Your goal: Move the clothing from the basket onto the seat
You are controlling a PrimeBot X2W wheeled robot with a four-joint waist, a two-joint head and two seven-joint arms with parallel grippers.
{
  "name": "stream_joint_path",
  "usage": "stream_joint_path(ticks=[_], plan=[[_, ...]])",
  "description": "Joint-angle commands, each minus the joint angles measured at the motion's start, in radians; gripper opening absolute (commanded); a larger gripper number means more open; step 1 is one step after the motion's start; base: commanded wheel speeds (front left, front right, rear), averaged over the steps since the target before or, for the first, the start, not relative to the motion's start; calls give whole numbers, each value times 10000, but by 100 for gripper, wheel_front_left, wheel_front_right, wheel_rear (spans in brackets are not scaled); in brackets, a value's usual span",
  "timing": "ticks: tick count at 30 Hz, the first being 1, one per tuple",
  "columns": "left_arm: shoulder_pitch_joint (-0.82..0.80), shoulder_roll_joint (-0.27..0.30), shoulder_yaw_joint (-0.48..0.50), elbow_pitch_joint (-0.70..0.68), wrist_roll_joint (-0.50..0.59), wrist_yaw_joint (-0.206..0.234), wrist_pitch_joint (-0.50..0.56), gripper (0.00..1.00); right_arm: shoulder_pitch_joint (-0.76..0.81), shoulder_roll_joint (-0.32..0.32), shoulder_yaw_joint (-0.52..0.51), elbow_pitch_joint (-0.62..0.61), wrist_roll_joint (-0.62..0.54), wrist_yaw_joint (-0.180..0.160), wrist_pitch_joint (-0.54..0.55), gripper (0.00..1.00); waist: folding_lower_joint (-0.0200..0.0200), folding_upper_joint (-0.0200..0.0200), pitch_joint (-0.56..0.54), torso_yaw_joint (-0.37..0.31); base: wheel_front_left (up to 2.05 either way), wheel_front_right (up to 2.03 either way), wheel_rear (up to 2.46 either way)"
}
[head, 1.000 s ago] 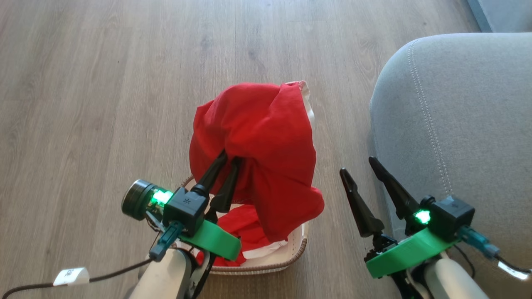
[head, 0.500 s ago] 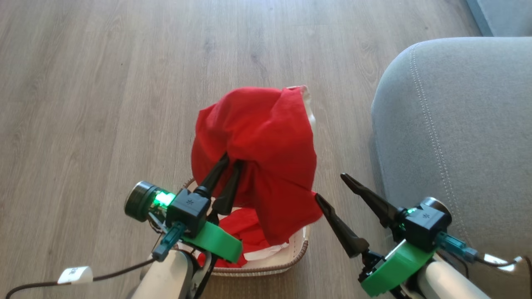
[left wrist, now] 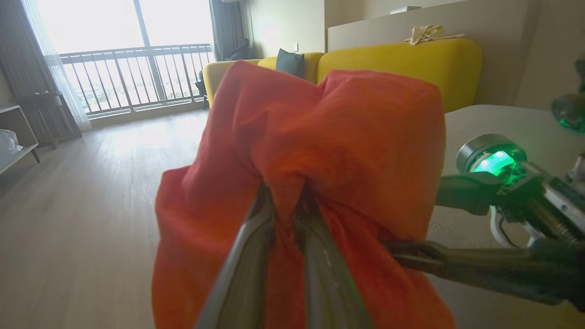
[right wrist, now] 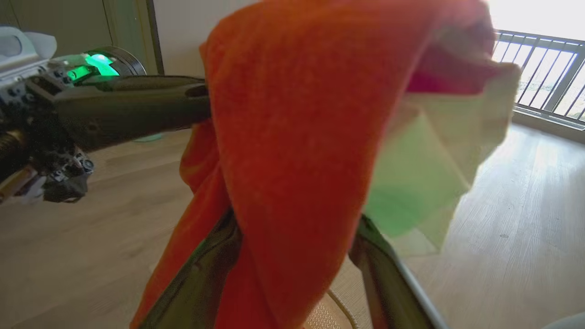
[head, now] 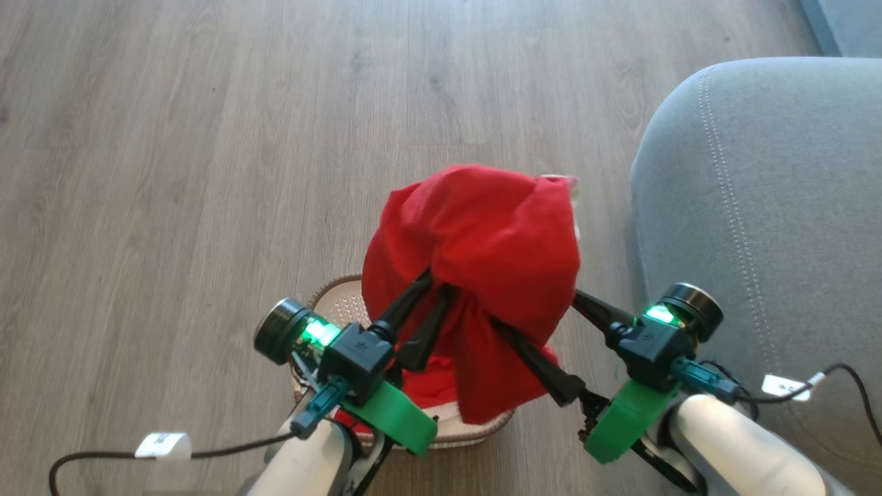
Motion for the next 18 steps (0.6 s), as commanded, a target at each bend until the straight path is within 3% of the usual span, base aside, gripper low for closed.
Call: stream_joint_path(ticks=[1,16,17,18], plan=[[-562,-35,201,-333,-53,-68,-124,0,-330,-174,142,-215,-45,-2,-94,100,0,0,34,44,0,0,0],[-644,-36,-664,40,-251,-408,-124,0,-1052,336,586,195,-62,-2,-94,100,0,0,-29,343,0,0,0],[-642,-36,-685,56,-254,-408,-124,0,-1041,395,475,247,-65,-2,-94,79,0,0,-35,351,0,0,0],[-641,-36,-704,67,-260,-406,-124,0,-1040,451,390,274,-115,-2,-94,23,0,0,-38,361,0,0,0]])
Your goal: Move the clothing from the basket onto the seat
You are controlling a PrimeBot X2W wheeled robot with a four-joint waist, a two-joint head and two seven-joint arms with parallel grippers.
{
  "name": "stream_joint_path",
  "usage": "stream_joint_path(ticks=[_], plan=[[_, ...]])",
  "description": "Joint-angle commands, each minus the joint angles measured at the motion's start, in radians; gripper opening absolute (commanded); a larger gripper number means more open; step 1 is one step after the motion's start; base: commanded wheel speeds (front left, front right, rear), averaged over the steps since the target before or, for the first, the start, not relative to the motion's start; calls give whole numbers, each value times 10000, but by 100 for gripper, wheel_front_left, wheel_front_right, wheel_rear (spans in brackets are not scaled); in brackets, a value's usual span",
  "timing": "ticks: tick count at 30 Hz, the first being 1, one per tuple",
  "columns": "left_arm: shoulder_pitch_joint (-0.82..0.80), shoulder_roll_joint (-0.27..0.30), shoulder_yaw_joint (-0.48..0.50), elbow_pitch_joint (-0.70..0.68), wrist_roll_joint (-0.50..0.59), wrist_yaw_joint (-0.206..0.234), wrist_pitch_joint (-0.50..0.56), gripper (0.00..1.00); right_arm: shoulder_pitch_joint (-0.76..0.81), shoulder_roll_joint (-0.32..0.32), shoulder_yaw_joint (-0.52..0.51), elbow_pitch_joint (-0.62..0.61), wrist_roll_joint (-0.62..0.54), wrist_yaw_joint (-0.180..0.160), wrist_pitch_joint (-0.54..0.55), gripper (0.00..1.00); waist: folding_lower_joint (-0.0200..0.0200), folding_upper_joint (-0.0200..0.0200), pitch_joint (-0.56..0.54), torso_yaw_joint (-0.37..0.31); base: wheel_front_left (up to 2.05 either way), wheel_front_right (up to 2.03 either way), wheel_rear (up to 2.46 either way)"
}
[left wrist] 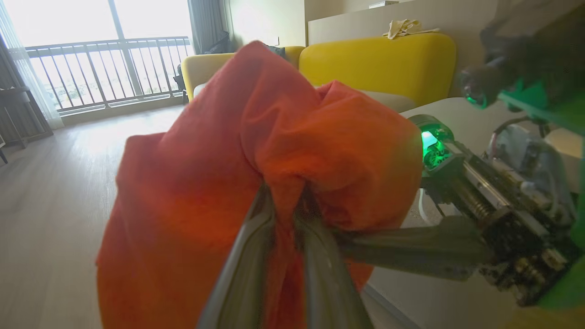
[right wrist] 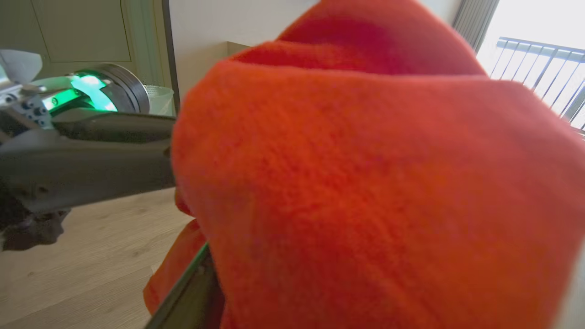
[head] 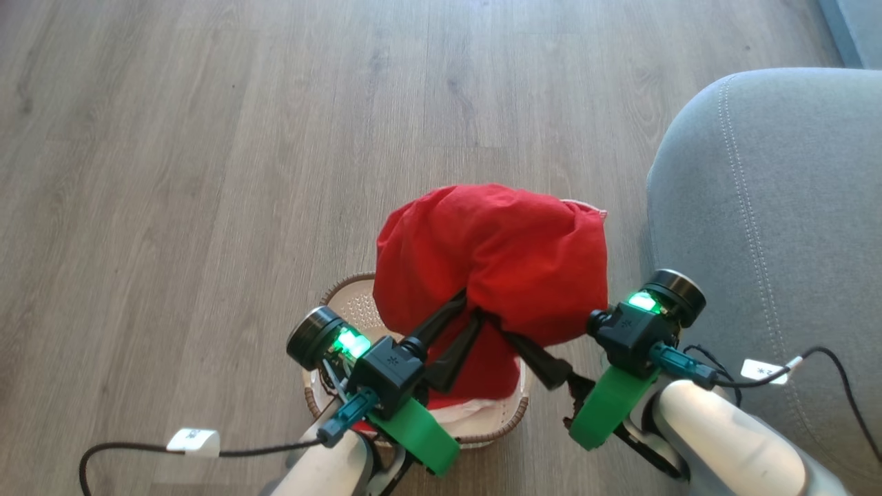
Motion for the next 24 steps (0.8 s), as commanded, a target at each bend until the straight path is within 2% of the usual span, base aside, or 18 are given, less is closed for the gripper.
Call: stream_joint_path(ticks=[1,18,20,24], plan=[[-452,-47,205,-282,-93,-53,-53,0,-299,177,-99,-352,-84,-2,-95,0,0,0,-3,14,0,0,0],[-350,-47,399,-329,-262,51,-53,0,70,527,-498,-820,237,-2,-95,0,0,0,-46,55,0,0,0],[-342,-47,475,-495,-348,132,-53,22,90,588,-684,-898,230,-2,-95,0,0,0,-40,53,0,0,0],[-321,-47,511,-589,-320,166,-53,45,204,728,-1043,-1063,56,-2,-95,0,0,0,-87,56,0,0,0]])
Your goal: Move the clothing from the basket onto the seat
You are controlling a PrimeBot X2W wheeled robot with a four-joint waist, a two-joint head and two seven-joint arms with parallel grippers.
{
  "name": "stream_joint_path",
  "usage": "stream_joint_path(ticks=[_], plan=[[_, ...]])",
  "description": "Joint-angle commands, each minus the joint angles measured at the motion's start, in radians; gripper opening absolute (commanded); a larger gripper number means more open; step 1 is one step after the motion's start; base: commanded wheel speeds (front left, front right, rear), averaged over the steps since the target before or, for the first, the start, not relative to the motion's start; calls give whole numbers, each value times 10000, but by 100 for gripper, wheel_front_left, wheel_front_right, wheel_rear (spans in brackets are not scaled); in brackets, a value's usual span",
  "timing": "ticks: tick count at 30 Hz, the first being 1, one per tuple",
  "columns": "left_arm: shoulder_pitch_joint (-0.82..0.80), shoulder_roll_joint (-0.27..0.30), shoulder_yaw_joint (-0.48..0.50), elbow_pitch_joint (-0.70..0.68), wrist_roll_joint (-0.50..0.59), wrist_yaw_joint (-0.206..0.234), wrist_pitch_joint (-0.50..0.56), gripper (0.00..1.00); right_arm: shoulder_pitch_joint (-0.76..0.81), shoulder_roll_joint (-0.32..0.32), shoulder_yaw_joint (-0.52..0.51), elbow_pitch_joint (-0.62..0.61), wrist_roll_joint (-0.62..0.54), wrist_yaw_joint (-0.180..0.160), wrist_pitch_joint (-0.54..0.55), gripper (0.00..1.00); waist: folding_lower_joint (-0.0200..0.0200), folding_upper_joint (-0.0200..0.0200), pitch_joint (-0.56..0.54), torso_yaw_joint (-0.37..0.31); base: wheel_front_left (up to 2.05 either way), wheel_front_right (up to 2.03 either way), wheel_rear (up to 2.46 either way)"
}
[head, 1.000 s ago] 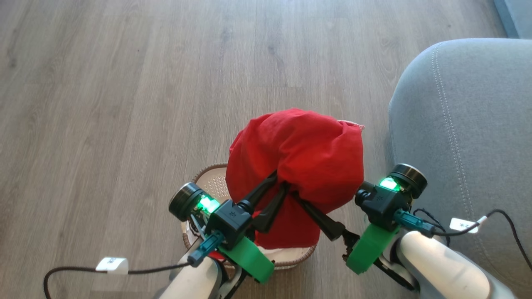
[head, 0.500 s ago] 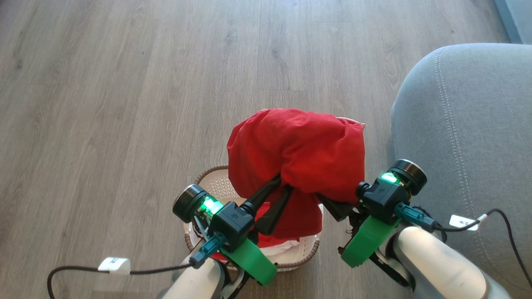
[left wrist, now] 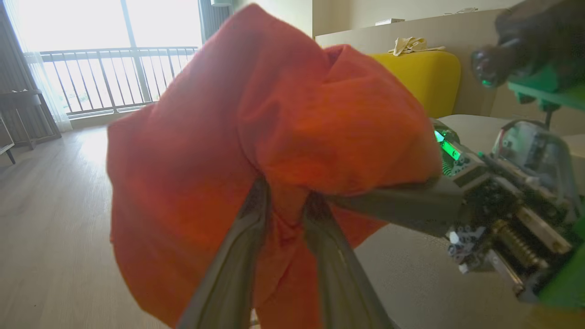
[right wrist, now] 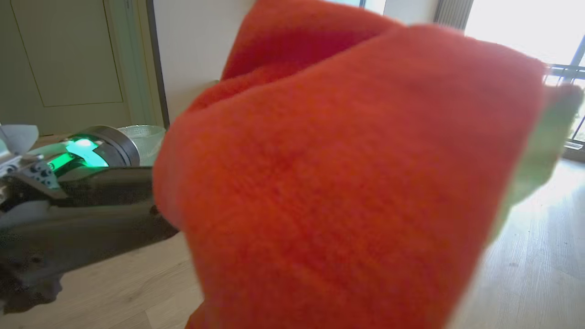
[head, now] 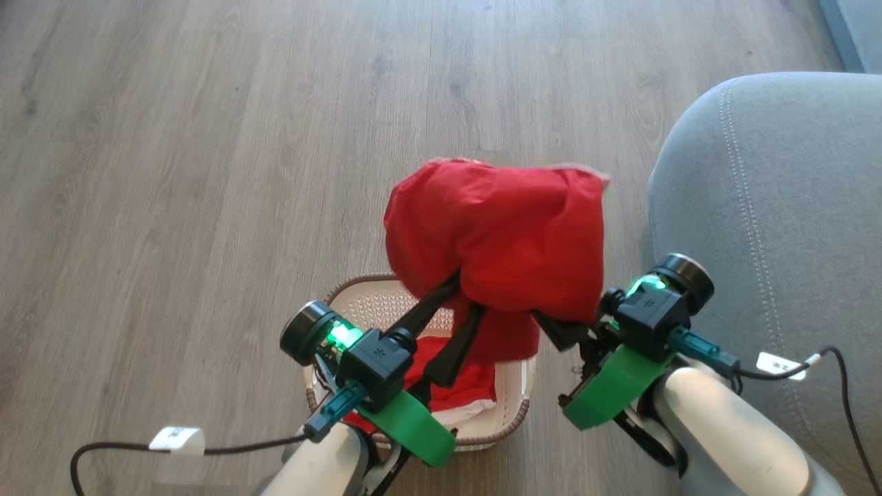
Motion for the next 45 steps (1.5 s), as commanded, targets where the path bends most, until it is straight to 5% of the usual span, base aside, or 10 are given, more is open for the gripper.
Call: stream_joint_path(ticks=[1,2,3,4,45], plan=[[-302,-38,312,-321,13,62,-40,45,-48,204,-143,-490,-68,-2,-109,0,0,0,-27,0,0,0,0],[-301,-38,341,-378,54,123,-40,54,-11,237,-221,-515,-135,-2,-109,0,0,0,-45,0,0,0,0],[-270,-38,357,-401,34,162,-40,91,25,270,-296,-534,-199,-2,-109,0,0,0,-65,-5,0,0,0],[-242,-38,364,-352,13,169,-40,100,62,300,-364,-545,-253,-2,-109,0,0,0,-95,-11,0,0,0],[857,-38,1107,1080,551,-225,-40,100,2432,1355,-5982,-1652,-1406,-2,-109,0,0,0,-306,-583,0,0,0]])
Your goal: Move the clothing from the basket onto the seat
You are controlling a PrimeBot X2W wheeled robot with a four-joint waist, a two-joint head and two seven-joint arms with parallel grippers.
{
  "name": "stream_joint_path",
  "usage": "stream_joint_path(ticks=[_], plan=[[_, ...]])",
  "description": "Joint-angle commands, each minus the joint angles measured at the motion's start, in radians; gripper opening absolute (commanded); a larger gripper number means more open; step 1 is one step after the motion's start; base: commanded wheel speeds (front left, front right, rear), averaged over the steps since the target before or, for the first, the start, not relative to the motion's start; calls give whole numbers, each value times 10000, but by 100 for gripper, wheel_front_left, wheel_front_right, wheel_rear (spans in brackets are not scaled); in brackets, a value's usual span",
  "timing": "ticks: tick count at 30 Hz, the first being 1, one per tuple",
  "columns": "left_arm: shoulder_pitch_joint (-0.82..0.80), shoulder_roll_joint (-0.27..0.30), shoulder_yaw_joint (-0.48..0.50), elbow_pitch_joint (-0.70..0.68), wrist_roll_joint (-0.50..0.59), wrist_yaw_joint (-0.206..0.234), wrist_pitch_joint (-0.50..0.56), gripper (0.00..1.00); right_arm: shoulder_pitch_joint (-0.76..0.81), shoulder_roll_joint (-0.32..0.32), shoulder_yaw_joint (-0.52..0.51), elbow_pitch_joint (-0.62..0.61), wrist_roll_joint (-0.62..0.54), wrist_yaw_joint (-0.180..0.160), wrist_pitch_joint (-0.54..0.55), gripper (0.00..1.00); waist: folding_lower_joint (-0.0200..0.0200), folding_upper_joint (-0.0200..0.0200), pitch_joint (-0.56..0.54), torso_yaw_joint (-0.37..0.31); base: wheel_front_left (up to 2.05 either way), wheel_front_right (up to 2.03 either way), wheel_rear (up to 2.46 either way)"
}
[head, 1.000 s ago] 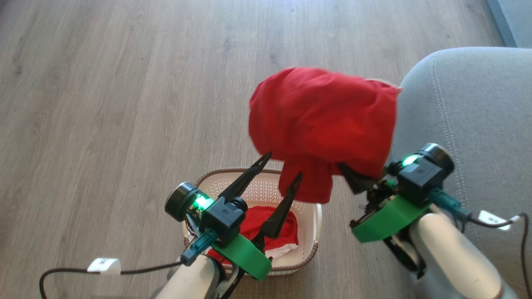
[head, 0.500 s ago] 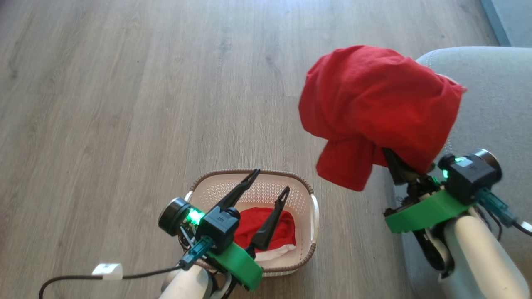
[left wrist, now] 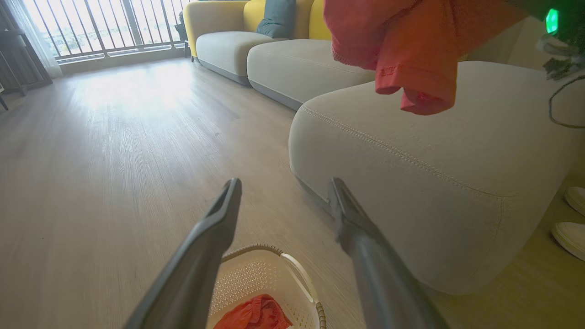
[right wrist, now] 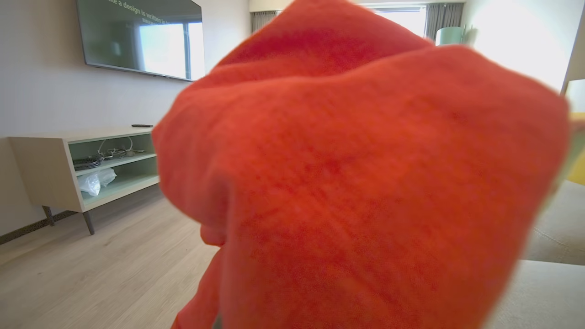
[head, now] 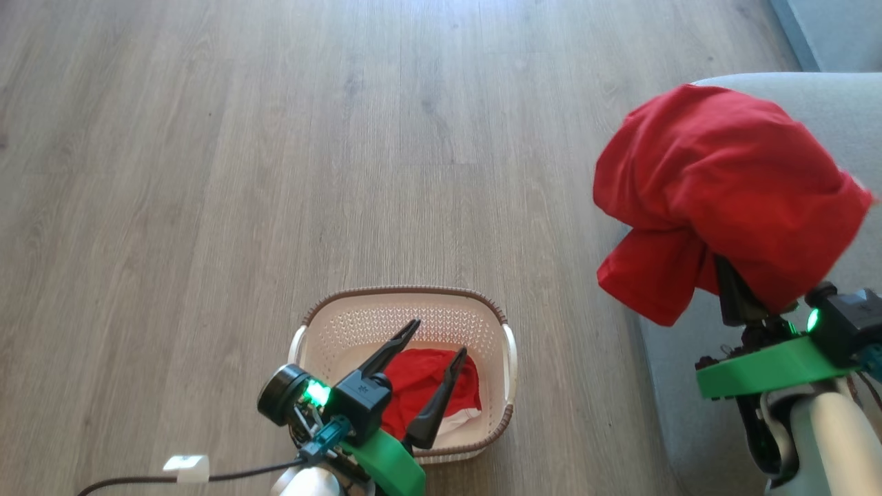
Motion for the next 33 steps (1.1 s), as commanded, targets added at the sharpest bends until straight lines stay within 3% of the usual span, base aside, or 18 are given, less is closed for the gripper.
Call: stream_joint_path(ticks=[1,23,33], plan=[[-253,-41,336,-306,11,-24,-51,100,-195,9,171,-419,-15,-2,-95,0,0,-1,2,-12,0,0,0],[-83,-41,220,5,-303,53,-51,100,133,125,-430,-237,-76,-2,-95,0,0,-1,-123,-9,0,0,0],[-192,-41,244,-210,-272,152,-51,100,-62,44,-501,-373,-128,-2,-95,0,0,-1,-2,-1237,0,0,0]])
